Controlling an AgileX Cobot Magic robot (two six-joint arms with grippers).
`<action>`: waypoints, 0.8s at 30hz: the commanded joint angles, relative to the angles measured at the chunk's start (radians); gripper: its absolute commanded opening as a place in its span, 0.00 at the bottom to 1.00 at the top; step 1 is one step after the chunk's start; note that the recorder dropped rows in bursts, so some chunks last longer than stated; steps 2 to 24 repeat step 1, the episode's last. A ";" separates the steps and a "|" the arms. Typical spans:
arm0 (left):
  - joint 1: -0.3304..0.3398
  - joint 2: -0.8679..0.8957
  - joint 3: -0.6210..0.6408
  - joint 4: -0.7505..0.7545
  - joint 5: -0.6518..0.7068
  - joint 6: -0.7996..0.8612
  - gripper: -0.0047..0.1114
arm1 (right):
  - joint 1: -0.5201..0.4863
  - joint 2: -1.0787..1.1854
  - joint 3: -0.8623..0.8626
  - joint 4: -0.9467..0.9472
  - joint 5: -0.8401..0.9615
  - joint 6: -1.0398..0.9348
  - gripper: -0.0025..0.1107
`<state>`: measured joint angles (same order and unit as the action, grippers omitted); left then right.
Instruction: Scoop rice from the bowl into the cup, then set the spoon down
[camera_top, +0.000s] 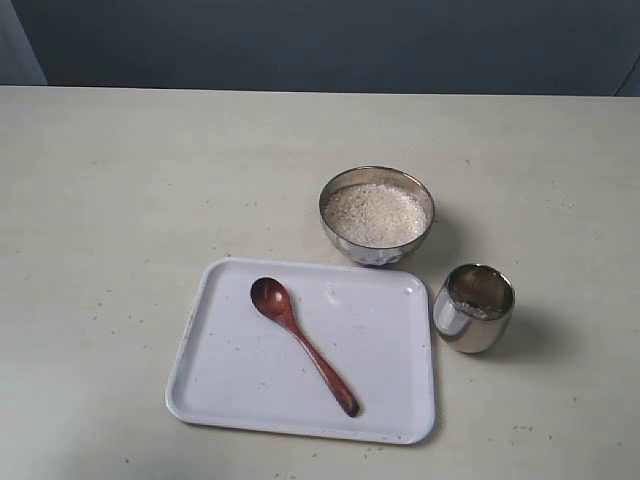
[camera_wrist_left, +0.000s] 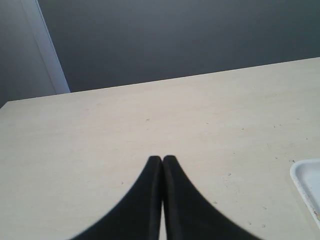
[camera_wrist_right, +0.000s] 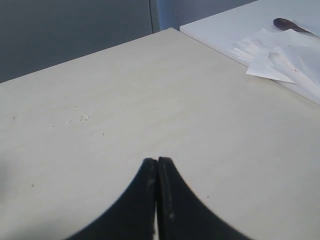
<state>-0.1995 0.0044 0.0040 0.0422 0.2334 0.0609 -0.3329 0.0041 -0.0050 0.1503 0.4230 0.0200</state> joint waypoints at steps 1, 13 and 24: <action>-0.004 -0.004 -0.004 0.001 -0.001 -0.007 0.04 | -0.005 -0.004 0.005 -0.001 -0.015 0.000 0.02; -0.004 -0.004 -0.004 0.001 -0.001 -0.007 0.04 | -0.005 -0.004 0.005 -0.001 -0.015 0.000 0.02; -0.004 -0.004 -0.004 0.001 -0.001 -0.007 0.04 | -0.005 -0.004 0.005 -0.001 -0.015 0.000 0.02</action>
